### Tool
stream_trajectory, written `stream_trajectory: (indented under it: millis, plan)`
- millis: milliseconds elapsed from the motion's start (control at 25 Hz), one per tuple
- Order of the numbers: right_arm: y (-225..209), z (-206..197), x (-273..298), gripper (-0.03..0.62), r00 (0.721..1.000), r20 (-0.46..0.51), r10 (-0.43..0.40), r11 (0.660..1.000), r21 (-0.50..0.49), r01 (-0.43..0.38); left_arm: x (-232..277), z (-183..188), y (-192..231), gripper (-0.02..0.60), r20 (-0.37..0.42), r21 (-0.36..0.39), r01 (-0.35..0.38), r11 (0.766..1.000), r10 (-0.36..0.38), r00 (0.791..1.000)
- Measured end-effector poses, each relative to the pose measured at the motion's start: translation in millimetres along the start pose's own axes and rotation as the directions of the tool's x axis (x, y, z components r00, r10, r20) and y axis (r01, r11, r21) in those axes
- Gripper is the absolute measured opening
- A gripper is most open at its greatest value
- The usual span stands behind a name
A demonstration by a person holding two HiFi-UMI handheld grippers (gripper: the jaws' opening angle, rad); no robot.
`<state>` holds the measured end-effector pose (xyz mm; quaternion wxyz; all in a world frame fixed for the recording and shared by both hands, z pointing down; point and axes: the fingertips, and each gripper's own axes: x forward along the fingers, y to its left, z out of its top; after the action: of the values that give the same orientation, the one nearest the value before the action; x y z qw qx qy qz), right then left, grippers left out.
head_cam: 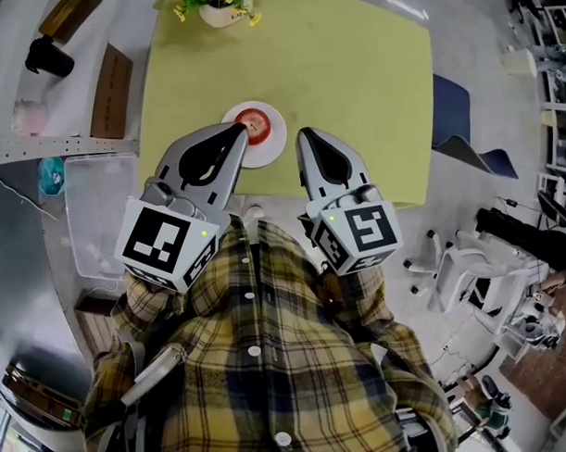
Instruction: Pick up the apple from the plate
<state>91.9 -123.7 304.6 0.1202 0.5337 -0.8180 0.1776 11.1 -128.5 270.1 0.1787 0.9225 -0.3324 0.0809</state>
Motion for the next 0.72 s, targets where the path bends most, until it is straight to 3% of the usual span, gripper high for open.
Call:
stream_trajectory:
  millis: [440, 720]
  plan:
    - [-10.5, 12.1, 34.8, -0.003, 1.000, -0.029, -0.007, 1.000, -0.017, 0.006, 24.2, 2.0, 25.6, 0.006, -0.027, -0.017, 0.024, 1.000, -0.025, 0.999]
    - [-22.4, 16.4, 32.4, -0.003, 0.997, -0.059, 0.043, 0.998, -0.045, -0.046, 37.9, 6.5, 19.9, 0.006, -0.022, -0.012, -0.022, 1.000, 0.022, 1.000]
